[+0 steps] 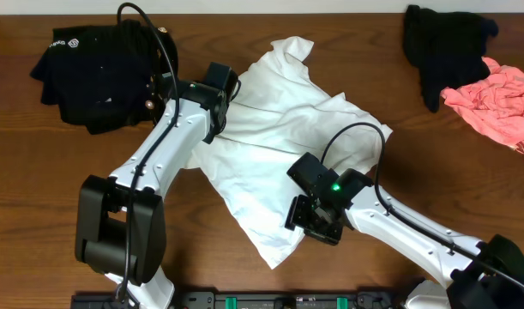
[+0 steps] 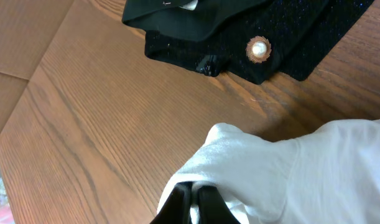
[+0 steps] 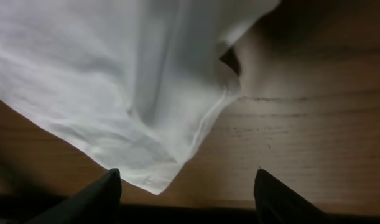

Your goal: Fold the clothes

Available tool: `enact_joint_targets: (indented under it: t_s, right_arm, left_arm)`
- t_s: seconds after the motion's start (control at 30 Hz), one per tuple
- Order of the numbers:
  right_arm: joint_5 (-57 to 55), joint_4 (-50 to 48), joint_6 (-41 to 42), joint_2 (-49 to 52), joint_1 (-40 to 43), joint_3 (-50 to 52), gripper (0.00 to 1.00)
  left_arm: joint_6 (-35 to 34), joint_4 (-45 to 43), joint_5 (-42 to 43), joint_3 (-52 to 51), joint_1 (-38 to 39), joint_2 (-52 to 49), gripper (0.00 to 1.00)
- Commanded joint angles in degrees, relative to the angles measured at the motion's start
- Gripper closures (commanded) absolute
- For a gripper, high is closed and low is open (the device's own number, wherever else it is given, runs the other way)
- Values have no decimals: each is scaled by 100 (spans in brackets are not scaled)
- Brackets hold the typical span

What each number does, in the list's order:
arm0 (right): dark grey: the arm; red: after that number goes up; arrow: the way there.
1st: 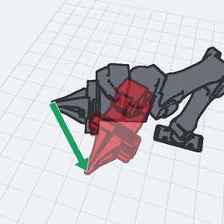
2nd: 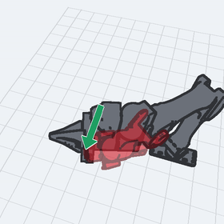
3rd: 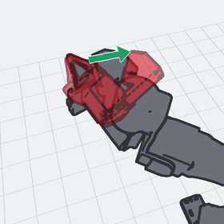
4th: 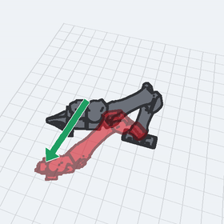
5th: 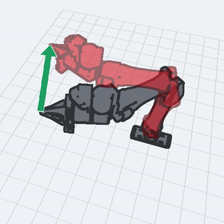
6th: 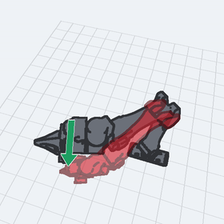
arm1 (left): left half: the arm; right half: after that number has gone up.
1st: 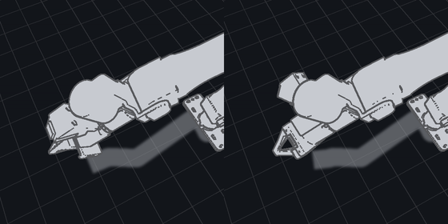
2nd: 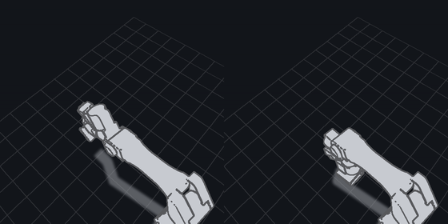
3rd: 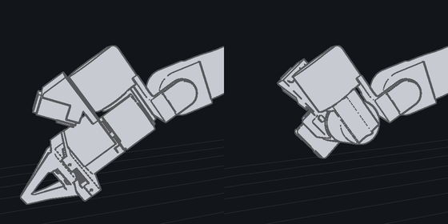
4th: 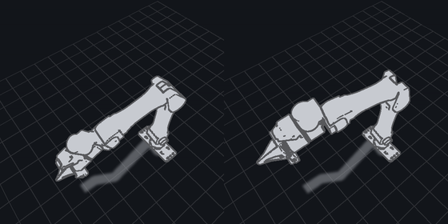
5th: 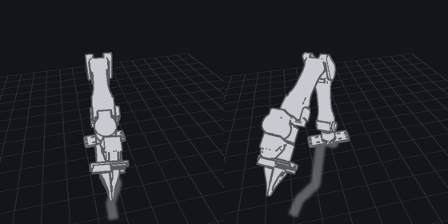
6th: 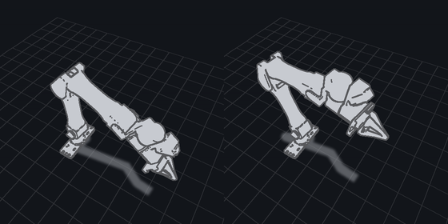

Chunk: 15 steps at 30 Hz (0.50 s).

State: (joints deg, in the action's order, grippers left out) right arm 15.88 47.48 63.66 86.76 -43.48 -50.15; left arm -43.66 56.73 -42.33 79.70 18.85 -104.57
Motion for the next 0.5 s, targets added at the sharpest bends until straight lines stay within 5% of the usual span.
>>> enact_joint_targets:
  t_s: [0.0, 0.47]
  right_arm:
    - [-42, -81, 103, 162, -85, 39, 35]
    - [564, -632, -376, 970, 151, 37, 27]
  left_arm:
    - [13, 13, -2, 68, -31, 52, 94]
    - [55, 13, 136, 68, -31, 52, 94]
